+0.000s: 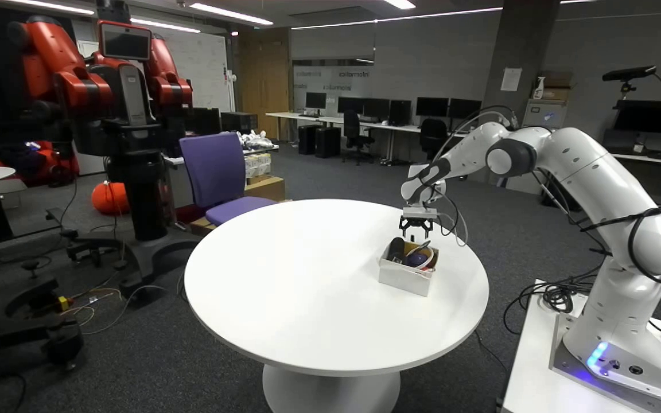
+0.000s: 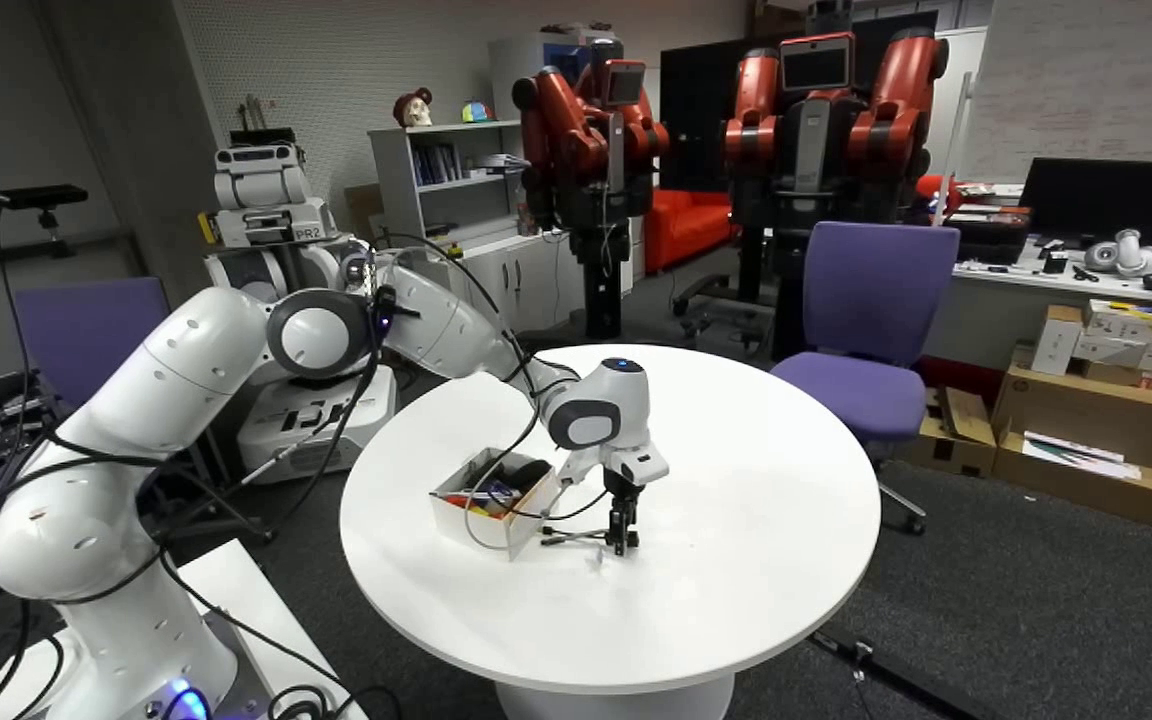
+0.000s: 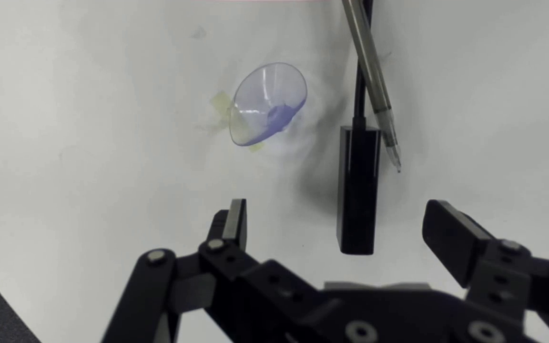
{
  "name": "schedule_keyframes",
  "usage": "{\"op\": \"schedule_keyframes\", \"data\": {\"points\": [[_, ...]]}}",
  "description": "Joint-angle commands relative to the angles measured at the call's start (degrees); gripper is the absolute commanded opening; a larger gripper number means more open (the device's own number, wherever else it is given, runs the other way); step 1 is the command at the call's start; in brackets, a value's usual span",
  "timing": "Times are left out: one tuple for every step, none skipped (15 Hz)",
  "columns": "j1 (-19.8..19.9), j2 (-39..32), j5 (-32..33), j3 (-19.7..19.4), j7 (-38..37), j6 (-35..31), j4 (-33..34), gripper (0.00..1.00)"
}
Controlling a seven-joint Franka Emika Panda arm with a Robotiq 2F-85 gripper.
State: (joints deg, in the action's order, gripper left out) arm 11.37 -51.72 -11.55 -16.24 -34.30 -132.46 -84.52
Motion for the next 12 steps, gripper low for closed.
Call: {"op": "schedule_keyframes", "data": {"points": [[-0.37, -1.51, 1.63, -0.81, -1.6, 0.71, 2.29, 0.91], [-0.41, -1.61, 1.75, -0.84, -1.55, 0.71, 2.3, 0.74], [-0.49, -1.67, 1.91, -0.86, -1.51, 0.7, 2.31, 0.67], [-0.58, -1.62, 2.05, -0.84, -1.44, 0.67, 2.14, 0.6], [-0.62, -1.57, 2.13, -0.79, -1.33, 0.64, 2.02, 0.53], [-0.71, -1.53, 2.2, -0.8, -1.29, 0.47, 1.88, 0.45], [-0.8, -1.51, 2.3, -0.81, -1.24, 0.41, 1.77, 0.38], [-0.9, -1.42, 2.41, -0.84, -1.24, 0.31, 1.6, 0.29], [-1.0, -1.12, 2.57, -0.87, -1.12, 0.26, 1.27, 0.22], [-1.07, -0.67, 2.72, -0.9, -0.95, 0.06, 0.76, 0.15], [-1.14, -0.2, 2.88, -0.94, -0.8, -0.25, 0.24, 0.06], [-1.31, 0.73, 3.2, -1.09, -0.48, -0.28, -0.66, 0.01]]}}
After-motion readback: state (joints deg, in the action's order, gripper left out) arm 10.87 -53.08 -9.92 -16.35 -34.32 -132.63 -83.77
